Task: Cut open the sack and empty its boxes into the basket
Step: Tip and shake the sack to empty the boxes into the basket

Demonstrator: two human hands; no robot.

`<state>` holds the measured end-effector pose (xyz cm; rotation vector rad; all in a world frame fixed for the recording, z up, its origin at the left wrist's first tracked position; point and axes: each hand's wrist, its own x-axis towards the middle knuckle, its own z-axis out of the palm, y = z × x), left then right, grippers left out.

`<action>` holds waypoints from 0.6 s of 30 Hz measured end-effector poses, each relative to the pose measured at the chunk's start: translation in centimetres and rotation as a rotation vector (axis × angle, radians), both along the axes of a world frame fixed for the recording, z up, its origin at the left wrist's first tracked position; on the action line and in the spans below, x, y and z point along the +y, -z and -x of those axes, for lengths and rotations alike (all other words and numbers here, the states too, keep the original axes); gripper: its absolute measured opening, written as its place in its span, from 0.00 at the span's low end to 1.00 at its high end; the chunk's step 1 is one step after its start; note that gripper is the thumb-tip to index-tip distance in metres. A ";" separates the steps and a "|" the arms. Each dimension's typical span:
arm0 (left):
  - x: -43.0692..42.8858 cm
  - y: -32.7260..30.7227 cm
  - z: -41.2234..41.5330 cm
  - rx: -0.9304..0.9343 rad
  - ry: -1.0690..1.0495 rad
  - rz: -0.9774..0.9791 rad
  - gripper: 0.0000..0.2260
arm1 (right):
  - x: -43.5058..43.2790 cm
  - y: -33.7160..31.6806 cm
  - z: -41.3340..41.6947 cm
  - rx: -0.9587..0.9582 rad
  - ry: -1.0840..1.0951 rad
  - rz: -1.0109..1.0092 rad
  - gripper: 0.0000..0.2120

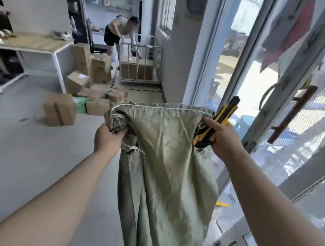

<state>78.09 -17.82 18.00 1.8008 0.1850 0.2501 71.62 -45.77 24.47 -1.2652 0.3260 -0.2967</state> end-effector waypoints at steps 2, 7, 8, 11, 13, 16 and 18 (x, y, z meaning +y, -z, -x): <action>1.7 0.4 -3.8 0.006 -0.002 -0.007 0.10 | 1.5 0.3 -4.2 0.007 0.000 -0.004 0.04; 4.9 0.3 -13.5 0.042 0.011 -0.022 0.11 | 4.6 0.8 -14.2 0.037 0.021 -0.021 0.03; 5.3 0.2 -15.3 0.049 0.010 -0.017 0.12 | 5.0 0.9 -16.0 0.041 0.028 -0.023 0.03; 5.9 -0.1 -20.2 0.067 0.005 0.005 0.13 | 5.9 1.3 -20.9 0.051 0.049 -0.032 0.03; 6.1 0.1 -23.2 0.081 0.003 0.007 0.13 | 6.2 1.7 -23.9 0.062 0.066 -0.040 0.03; 6.4 0.8 -27.7 0.092 0.004 0.019 0.13 | 6.5 2.5 -28.4 0.076 0.076 -0.048 0.05; 6.4 1.1 -30.7 0.097 -0.007 0.027 0.13 | 6.6 3.1 -31.5 0.083 0.082 -0.049 0.06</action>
